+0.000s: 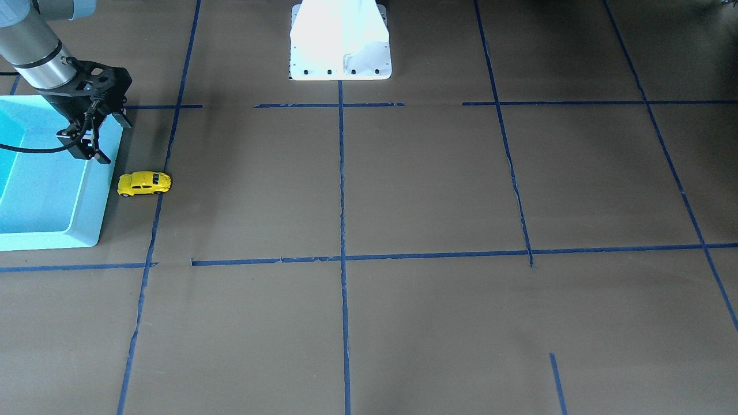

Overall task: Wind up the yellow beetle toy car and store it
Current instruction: 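Move the right gripper over the car beside the blue bin, then lower the right gripper and close it around the car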

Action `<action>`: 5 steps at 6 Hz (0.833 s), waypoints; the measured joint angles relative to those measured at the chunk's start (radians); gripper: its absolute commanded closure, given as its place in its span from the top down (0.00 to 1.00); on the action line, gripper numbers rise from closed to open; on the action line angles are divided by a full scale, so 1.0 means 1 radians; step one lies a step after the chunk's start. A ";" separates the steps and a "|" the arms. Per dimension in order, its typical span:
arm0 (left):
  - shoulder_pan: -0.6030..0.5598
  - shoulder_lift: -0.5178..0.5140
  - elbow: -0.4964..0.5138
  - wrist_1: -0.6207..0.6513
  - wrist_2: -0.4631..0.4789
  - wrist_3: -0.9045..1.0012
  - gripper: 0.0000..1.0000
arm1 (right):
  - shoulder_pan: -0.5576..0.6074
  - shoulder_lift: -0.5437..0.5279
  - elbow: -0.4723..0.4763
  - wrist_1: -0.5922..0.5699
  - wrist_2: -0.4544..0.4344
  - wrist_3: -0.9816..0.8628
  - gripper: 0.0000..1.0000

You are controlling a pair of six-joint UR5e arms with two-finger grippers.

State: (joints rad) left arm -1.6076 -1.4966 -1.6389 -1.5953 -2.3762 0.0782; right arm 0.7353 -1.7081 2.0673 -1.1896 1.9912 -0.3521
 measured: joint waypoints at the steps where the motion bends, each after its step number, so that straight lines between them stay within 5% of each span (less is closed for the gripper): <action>1: 0.000 0.001 0.000 0.000 -0.001 0.000 1.00 | -0.017 0.018 -0.002 -0.053 -0.006 -0.048 0.97; 3: 0.000 0.000 0.000 0.001 -0.001 -0.001 1.00 | -0.015 0.121 -0.009 -0.258 -0.004 -0.197 0.98; 5: 0.000 0.000 0.001 0.002 -0.002 -0.002 1.00 | -0.014 0.172 -0.057 -0.306 -0.033 -0.253 0.98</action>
State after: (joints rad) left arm -1.6076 -1.4965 -1.6376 -1.5933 -2.3782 0.0767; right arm 0.7209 -1.5359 2.0107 -1.4956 1.9580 -0.6051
